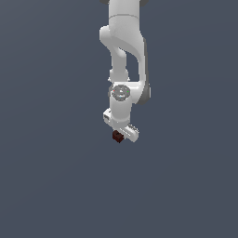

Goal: Pick up the object and move it to a goal position.

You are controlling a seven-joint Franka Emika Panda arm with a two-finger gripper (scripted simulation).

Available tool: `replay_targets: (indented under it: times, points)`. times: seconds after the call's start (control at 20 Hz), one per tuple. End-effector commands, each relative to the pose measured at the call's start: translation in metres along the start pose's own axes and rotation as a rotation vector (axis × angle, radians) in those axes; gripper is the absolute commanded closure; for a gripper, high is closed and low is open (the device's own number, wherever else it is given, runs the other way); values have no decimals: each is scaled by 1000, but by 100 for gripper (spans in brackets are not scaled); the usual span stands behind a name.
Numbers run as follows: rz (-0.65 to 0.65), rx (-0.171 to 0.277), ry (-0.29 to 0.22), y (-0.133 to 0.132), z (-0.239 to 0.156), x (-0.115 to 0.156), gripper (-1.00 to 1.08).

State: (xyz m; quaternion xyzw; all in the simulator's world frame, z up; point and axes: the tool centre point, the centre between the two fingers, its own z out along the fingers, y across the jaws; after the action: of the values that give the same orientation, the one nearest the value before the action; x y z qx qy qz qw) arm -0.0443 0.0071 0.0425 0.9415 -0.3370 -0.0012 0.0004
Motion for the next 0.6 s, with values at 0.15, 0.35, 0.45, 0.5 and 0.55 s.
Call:
replay_targets:
  times: [0.15, 0.35, 0.45, 0.5, 0.55]
  points:
    - [-1, 1, 3, -32, -30, -10, 108]
    - [-1, 1, 3, -57, -53, -17, 108]
    - [-1, 1, 3, -67, -62, -20, 108]
    - [-1, 1, 3, -70, -65, -21, 108]
    - [-1, 1, 3, -74, -68, -21, 108]
